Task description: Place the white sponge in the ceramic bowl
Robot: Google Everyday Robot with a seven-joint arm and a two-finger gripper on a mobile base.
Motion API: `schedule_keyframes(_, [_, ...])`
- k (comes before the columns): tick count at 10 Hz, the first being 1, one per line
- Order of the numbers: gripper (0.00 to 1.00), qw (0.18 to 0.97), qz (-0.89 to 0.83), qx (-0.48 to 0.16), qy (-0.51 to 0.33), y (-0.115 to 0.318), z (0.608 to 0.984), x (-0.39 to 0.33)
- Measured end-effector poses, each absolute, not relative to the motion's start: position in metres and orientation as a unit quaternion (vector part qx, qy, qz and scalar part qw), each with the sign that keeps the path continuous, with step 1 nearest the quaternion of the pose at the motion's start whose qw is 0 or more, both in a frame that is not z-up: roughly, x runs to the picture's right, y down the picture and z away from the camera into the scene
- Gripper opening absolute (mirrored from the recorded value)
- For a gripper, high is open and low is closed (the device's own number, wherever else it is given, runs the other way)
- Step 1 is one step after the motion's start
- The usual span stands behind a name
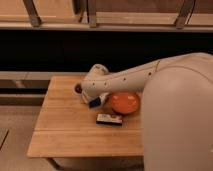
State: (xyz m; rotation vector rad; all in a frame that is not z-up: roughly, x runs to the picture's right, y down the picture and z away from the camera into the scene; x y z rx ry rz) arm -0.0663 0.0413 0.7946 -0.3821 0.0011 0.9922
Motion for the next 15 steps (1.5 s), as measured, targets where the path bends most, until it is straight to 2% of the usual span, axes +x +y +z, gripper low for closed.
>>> schedule_keyframes(4, [0.0, 0.837, 0.536, -0.096, 0.043, 0.004, 0.745, 0.042])
schedule_keyframes(7, [0.0, 0.818, 0.566, -0.076, 0.064, -0.003, 0.741, 0.1])
schedule_keyframes(15, [0.0, 0.822, 0.561, -0.085, 0.052, -0.007, 0.759, 0.107])
